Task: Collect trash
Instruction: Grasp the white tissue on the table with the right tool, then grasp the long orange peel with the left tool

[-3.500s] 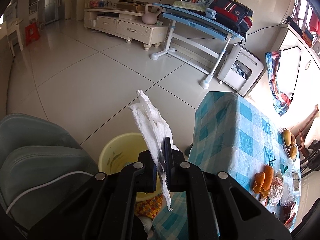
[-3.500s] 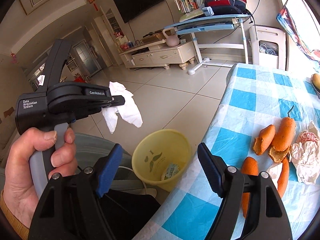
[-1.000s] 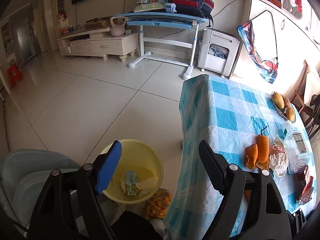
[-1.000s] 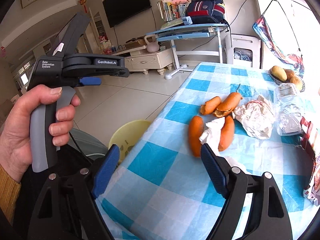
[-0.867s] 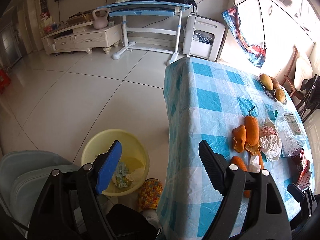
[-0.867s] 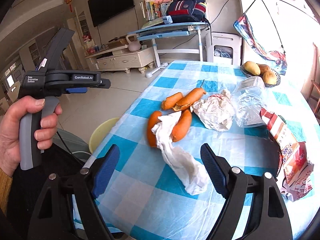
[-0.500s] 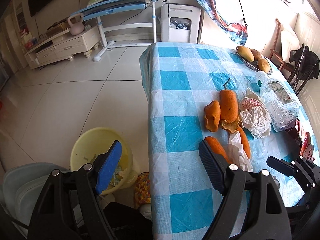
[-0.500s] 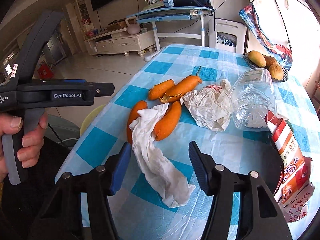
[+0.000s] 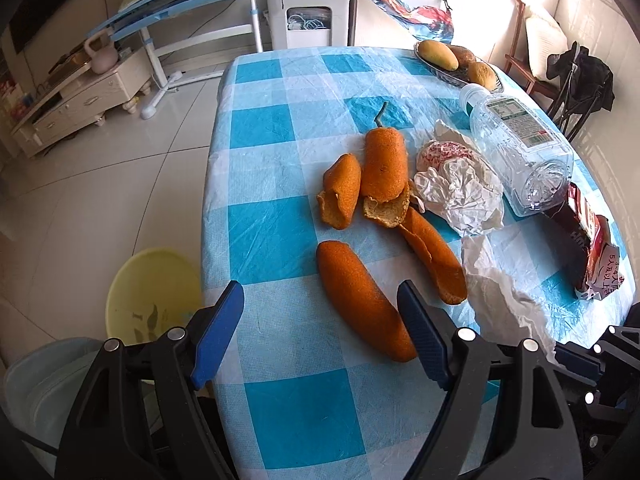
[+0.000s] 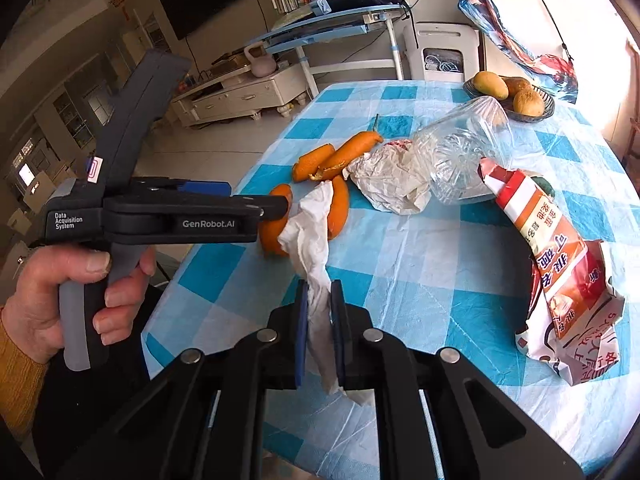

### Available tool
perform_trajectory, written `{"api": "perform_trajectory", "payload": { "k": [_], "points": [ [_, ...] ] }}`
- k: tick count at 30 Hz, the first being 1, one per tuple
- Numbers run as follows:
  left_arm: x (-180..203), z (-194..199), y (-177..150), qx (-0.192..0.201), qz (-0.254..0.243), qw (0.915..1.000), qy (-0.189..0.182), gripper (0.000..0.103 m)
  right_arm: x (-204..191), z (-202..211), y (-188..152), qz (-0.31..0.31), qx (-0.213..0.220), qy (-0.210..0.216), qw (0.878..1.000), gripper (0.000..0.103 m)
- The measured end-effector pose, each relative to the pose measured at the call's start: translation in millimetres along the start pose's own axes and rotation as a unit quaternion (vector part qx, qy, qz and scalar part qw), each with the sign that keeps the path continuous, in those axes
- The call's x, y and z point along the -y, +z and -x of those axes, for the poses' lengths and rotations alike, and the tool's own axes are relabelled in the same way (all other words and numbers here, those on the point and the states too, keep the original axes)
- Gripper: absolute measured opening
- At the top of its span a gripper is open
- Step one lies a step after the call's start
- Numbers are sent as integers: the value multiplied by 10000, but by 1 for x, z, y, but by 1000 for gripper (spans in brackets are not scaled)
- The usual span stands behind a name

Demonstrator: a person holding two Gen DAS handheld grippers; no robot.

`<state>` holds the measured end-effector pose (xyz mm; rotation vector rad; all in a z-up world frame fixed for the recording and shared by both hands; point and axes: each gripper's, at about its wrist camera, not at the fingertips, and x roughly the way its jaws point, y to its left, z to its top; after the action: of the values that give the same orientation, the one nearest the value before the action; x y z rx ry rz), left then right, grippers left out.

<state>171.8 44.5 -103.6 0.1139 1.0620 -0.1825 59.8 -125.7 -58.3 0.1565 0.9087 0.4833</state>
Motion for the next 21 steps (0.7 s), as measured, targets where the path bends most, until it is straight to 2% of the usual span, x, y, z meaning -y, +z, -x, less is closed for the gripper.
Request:
{"api": "perform_trajectory", "payload": {
  "k": [2,3,4,5,6,10,15,21],
  "points": [
    [6,-3,-2,-56,-106,9999,-61,61,5,1,1,-184,50,118,9997,12],
    [8,-4,-3,-70,-151,9998,-99,50,7,1,2,-261,81,191,9994,12],
    [11,-5,-4,-80,-200,9997,-153,34,7,2,3,-295,129,239,9992,12],
    [14,-4,-5,-33,-280,9996,-84,29,6,4,4,-285,184,262,9991,12],
    [16,-4,-6,-15,-345,9994,-79,20,4,5,5,-260,229,275,9990,12],
    [14,1,-8,97,-332,9994,-75,16,1,9,4,-198,332,340,9987,12],
    [3,18,-6,501,-176,9985,94,15,-2,10,4,-171,423,375,9983,12],
    [-20,31,-3,768,207,9967,147,15,-13,5,8,-2,344,291,9990,12]
  ]
}}
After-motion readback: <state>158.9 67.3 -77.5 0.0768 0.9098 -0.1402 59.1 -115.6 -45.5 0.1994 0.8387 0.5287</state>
